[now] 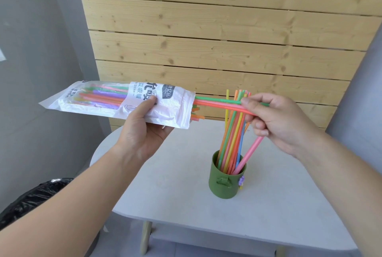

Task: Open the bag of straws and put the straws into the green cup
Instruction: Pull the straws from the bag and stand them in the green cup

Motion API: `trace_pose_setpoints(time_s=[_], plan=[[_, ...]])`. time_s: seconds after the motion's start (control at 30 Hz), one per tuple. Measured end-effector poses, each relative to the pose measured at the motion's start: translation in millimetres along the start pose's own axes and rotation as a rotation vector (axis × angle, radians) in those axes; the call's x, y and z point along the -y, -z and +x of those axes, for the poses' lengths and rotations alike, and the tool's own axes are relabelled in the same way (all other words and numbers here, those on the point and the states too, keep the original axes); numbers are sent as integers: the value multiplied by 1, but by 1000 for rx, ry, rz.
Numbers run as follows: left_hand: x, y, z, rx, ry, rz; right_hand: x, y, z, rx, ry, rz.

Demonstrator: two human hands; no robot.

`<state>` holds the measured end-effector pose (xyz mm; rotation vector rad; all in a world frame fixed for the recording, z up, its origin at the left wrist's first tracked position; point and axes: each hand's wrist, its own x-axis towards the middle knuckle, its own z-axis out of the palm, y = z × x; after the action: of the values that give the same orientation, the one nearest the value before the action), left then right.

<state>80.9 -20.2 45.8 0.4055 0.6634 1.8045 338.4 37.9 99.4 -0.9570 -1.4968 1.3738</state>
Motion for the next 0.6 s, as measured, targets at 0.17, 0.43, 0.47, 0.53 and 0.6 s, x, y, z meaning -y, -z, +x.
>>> trace_pose_setpoints(time_s=[0.17, 0.43, 0.47, 0.53, 0.6], plan=[[-5, 10, 7, -14, -21, -41, 9, 47, -7, -24, 2, -98], [-2, 14, 12, -68, -47, 12, 25, 114, -20, 54, -7, -282], [-1, 15, 13, -76, -47, 22, 25, 120, -21, 81, -27, -321], [1, 15, 14, -73, -47, 27, 24, 130, -22, 109, -67, -404], [5, 14, 14, -56, -43, 21, 23, 134, -22, 131, -98, -466]])
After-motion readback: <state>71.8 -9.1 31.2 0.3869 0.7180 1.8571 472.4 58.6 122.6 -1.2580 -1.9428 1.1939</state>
